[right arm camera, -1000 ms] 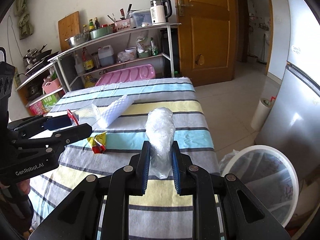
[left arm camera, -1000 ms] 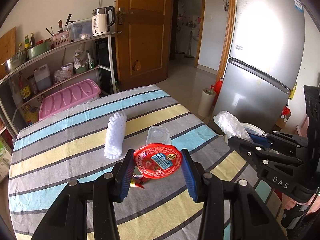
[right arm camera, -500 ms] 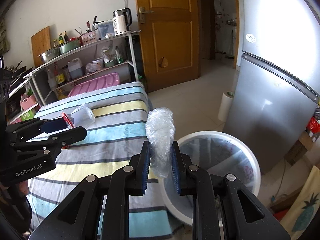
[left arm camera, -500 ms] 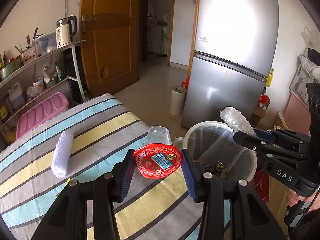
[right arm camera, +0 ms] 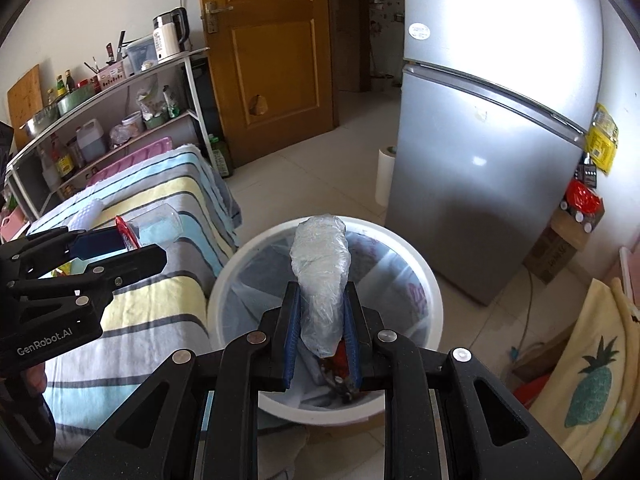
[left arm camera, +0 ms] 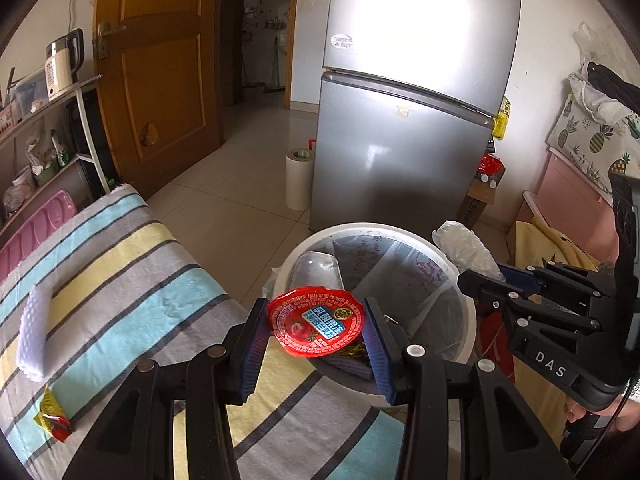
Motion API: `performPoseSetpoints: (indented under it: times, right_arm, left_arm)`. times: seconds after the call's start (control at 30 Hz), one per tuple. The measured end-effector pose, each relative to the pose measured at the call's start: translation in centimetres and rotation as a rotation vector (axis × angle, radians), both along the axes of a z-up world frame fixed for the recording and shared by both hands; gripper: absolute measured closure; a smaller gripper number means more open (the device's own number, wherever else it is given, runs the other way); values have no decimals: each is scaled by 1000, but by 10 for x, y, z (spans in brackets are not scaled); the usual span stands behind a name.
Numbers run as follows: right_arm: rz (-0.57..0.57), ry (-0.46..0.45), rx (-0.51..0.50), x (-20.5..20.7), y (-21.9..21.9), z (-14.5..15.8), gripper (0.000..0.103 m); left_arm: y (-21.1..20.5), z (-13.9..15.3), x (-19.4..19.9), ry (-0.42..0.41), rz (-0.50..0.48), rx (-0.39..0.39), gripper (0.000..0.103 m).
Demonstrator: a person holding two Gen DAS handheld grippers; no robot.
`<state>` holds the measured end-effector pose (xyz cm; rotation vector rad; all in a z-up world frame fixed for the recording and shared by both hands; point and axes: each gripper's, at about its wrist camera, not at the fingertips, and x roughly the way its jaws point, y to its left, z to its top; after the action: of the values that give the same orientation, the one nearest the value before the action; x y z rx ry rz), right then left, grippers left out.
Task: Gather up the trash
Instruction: 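Carry the clear bag in the right tool while the left tool carries the red lid over the bin, then open the right tool to drop the clear bag while the left tool drops the red lid, then move both open tools back over the table toward the foam sleeve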
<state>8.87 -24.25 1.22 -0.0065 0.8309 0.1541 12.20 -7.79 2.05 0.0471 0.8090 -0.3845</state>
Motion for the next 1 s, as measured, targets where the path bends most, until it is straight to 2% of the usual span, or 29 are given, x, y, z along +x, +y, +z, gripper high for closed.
performPoseSetpoints:
  times: [0.5,0.53,0.57,0.63,0.8,1.0]
  right_arm:
    - [-78,125,-27,24,-28,-48,80]
    - [-81,131,-30,25,-29,-50,76]
    - [-88,133,-33,26,-29,-51,66]
    - [-96,136,-19,26,-31,-52,54]
    - [-91,136,-18,26,-29,-54,54]
    - [-88,109,-4,21,-26,-45,54]
  left_arm:
    - [-36,-37,30,93,-23,33,56]
    - [-36,-38,30,92,-21,39,56]
    - [-36,-40,31,97,-23,40,56]
    - [-34,-43,33,109,-21,35,55]
    - [-30,-43,32,114,-7,36,53]
    - [-23,-35,25,79,11,32,48]
